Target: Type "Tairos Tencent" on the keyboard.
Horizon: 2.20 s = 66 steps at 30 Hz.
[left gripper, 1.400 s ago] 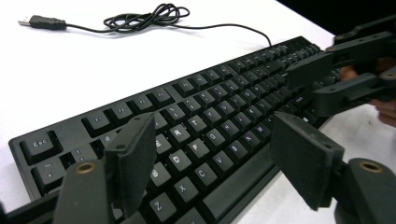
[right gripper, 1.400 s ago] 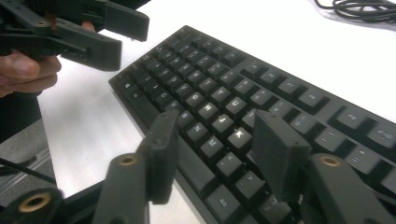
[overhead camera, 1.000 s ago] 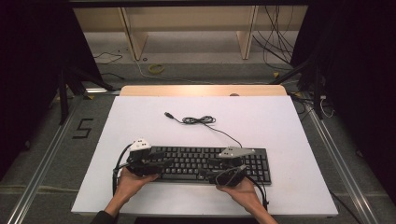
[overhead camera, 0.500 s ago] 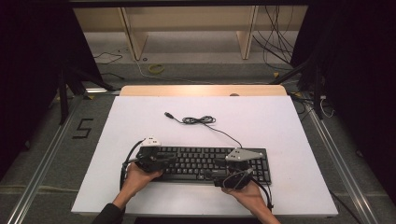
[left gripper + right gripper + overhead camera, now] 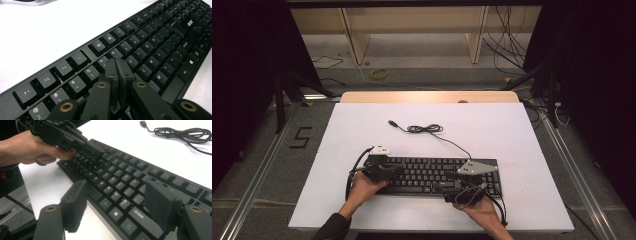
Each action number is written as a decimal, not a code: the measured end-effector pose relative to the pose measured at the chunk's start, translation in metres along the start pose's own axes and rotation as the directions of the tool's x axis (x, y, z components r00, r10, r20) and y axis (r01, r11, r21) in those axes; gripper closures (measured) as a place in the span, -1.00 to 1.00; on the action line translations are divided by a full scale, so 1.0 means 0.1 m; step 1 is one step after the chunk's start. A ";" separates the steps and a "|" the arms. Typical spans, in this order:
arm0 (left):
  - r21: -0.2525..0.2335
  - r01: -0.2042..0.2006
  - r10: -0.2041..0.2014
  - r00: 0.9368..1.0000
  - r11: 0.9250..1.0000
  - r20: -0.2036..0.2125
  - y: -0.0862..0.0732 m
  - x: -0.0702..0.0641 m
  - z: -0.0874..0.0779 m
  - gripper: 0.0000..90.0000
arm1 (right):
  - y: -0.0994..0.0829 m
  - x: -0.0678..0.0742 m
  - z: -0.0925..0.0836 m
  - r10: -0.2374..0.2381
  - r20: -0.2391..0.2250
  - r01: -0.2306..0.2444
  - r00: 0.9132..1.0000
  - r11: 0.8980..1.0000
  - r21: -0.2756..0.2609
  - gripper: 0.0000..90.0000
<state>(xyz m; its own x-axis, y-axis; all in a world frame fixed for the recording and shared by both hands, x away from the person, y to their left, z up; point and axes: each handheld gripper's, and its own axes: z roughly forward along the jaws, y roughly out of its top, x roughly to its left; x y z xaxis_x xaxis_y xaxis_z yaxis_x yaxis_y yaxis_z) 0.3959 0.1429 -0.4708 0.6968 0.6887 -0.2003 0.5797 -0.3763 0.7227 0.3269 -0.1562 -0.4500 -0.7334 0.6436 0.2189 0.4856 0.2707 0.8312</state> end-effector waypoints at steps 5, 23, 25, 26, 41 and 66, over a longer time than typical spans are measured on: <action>0.002 0.000 0.000 1.000 1.000 -0.010 0.01 0.01 0.01 0.97 | -0.02 0.00 -0.03 -0.001 0.003 0.001 1.000 1.000 -0.003 -0.23; 0.023 -0.001 0.001 1.000 1.000 -0.018 0.01 0.01 0.05 0.98 | -0.07 0.01 -0.12 0.001 0.010 -0.001 1.000 1.000 -0.015 -0.28; 0.023 -0.001 0.001 1.000 1.000 -0.018 0.00 0.02 0.05 0.98 | -0.08 0.01 -0.13 0.001 0.010 -0.001 1.000 1.000 -0.014 -0.28; 0.023 0.001 0.000 1.000 1.000 -0.016 0.00 0.02 0.05 0.98 | -0.08 0.01 -0.13 0.001 0.010 -0.001 1.000 1.000 -0.014 -0.28; 0.025 -0.008 0.009 1.000 1.000 -0.028 -0.01 0.01 0.06 0.98 | -0.11 -0.01 -0.17 0.004 0.019 -0.004 1.000 1.000 -0.013 -0.28; -0.068 0.050 -0.047 0.998 0.996 0.041 0.02 0.02 -0.17 0.58 | -0.11 -0.04 -0.19 0.009 0.028 -0.009 1.000 1.000 -0.019 -0.28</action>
<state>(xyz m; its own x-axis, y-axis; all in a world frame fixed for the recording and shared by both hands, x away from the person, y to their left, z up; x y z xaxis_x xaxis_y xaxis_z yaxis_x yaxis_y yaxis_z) 0.3913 0.1541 -0.4589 0.6854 0.6796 -0.2615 0.5841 -0.2986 0.7548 0.3157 -0.1758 -0.4502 -0.7151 0.6661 0.2120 0.4828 0.2514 0.8389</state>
